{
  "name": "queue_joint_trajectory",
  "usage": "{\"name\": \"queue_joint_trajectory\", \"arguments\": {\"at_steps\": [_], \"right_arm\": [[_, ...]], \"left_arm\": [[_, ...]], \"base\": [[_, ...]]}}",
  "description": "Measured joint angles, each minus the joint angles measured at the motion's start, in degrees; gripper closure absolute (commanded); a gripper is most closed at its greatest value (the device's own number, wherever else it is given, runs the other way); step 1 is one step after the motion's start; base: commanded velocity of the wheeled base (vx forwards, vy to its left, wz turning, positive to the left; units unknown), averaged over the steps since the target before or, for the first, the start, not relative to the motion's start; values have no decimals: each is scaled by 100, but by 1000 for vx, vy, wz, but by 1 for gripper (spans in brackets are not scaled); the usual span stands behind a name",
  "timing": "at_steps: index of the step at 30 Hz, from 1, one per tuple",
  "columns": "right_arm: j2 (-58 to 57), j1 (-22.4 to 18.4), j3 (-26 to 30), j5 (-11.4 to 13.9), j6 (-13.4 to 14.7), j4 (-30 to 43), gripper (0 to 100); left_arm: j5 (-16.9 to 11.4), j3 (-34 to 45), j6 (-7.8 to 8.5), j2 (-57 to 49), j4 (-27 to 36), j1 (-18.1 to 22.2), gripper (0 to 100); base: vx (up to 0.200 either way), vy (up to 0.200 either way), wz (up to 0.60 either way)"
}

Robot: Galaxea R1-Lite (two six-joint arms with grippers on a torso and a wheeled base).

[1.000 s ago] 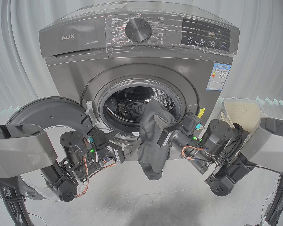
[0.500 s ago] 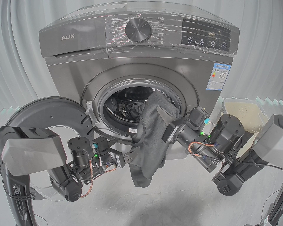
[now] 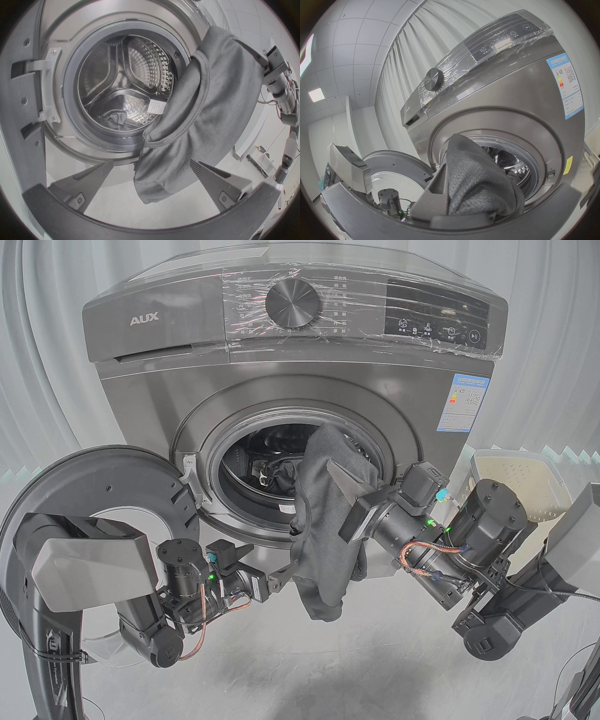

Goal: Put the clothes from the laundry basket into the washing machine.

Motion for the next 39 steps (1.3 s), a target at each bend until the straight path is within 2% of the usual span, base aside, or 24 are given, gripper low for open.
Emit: {"name": "queue_joint_trajectory", "arguments": {"at_steps": [8,21,39], "right_arm": [[-33,20,-11,9,-11,2,100],[-168,284,72,4,5,2,100],[-284,306,255,20,7,0,100]], "left_arm": [[2,-221,11,268,1,13,0],[33,-517,18,549,0,24,0],[35,-731,22,699,1,138,0]], "base": [[0,0,0],[0,0,0],[0,0,0]]}}
